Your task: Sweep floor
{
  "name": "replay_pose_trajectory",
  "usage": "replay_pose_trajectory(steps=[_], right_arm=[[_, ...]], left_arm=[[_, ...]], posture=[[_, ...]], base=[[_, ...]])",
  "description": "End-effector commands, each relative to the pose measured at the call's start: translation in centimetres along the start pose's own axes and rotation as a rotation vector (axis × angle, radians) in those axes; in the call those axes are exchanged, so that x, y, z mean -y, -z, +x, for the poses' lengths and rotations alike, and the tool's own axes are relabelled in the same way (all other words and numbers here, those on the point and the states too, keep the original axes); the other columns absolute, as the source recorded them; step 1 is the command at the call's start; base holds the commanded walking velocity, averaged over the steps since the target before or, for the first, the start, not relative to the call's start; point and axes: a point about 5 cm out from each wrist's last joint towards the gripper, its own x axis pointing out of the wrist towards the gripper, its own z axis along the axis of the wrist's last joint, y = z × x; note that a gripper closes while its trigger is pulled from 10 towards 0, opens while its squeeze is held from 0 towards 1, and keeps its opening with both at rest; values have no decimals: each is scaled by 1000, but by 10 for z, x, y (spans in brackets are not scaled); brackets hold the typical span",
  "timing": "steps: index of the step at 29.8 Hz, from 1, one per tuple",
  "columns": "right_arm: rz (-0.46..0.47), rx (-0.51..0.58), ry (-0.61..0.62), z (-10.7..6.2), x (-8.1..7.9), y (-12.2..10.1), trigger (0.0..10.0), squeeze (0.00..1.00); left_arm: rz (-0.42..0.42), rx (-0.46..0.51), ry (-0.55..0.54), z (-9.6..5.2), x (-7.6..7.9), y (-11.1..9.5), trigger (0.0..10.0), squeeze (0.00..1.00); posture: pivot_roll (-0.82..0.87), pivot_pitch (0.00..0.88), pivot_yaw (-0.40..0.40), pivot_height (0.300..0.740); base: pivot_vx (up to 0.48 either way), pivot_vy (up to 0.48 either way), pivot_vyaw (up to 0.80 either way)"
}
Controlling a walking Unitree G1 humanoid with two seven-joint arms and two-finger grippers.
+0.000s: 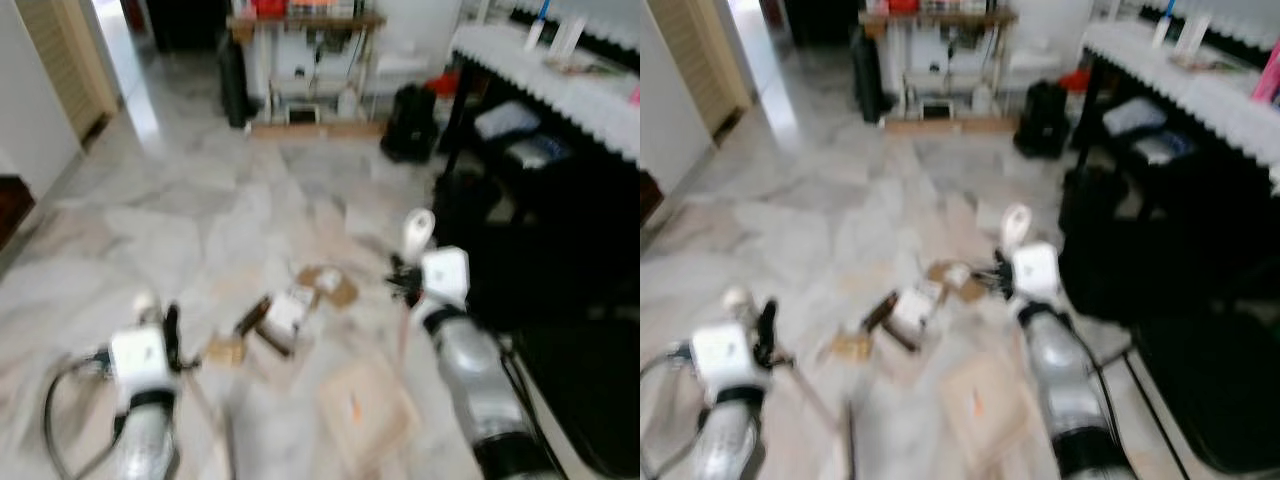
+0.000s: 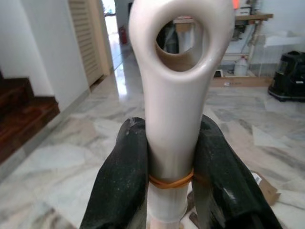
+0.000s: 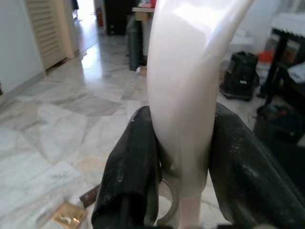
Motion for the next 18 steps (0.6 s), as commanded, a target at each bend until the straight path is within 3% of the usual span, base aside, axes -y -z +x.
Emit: replay_pose_trajectory(steps=[1,18], right_arm=[[9,31,17,2,5,-6,10000,0],[29,23,30,5,4,-2,10000,0]], left_arm=[[-15,44,14,3,5,-10,10000,0],[-13,48,49,5,9,-12,10000,0]], posture=[[-246,0,44,740],[-249,0,62,740]], base=[[330,0,0],[327,0,0]])
